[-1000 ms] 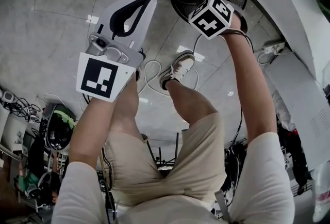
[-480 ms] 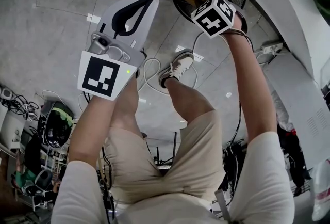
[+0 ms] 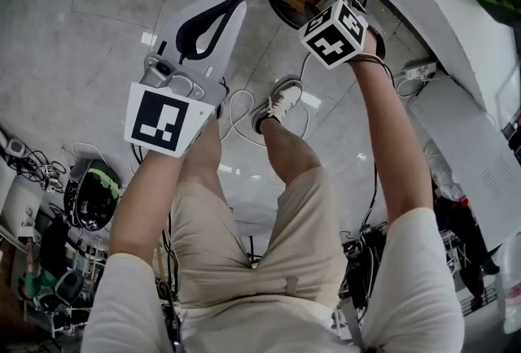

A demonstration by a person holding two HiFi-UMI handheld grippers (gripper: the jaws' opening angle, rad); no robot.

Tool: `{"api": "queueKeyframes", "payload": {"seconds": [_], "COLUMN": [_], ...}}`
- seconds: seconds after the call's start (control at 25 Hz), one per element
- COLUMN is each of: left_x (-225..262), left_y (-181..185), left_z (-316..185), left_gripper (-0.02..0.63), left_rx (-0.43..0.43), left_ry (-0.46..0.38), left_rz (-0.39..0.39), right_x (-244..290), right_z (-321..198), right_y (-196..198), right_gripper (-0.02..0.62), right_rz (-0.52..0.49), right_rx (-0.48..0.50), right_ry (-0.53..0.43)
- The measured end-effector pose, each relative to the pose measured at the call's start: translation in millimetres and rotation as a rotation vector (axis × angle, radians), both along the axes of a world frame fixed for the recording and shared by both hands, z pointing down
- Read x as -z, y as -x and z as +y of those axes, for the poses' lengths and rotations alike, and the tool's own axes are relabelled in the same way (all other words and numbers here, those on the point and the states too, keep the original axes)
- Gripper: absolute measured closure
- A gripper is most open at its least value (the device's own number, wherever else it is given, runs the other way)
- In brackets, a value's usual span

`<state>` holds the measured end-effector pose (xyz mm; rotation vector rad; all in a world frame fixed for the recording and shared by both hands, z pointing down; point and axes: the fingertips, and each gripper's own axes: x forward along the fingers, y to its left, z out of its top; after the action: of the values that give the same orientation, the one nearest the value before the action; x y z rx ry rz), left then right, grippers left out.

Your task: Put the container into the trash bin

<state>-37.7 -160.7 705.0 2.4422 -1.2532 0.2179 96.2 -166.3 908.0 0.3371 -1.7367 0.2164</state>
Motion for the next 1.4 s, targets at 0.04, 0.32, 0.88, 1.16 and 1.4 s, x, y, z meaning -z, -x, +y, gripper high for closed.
{"api": "queueKeyframes", "payload": {"seconds": [0.04,0.32,0.88,1.16,1.4], "left_x": [9,71,209,273,320], "left_y": [0,2,20,25,13], "left_z": [1,13,49,55,56], "left_gripper": [0.588,0.588,0.588,0.588,0.588], "left_rx": [-0.004,-0.026,-0.041,-0.025,-0.036], "left_ry": [-0.006,-0.032,-0.053,-0.073,-0.1], "left_rz": [-0.003,-0.008,-0.046,-0.043,-0.019], "right_x": [9,75,207,293,348], "right_z": [1,9,43,30,33], "right_y": [0,-1,12,17,8], "right_gripper": [0.477,0.573,0.594,0.594,0.594], "right_rz": [-0.002,-0.022,-0.099,-0.176,-0.202], "right_rx": [-0.001,-0.058,-0.185,-0.277,-0.332], "right_ry": [-0.007,-0.059,-0.056,-0.118,-0.139]}}
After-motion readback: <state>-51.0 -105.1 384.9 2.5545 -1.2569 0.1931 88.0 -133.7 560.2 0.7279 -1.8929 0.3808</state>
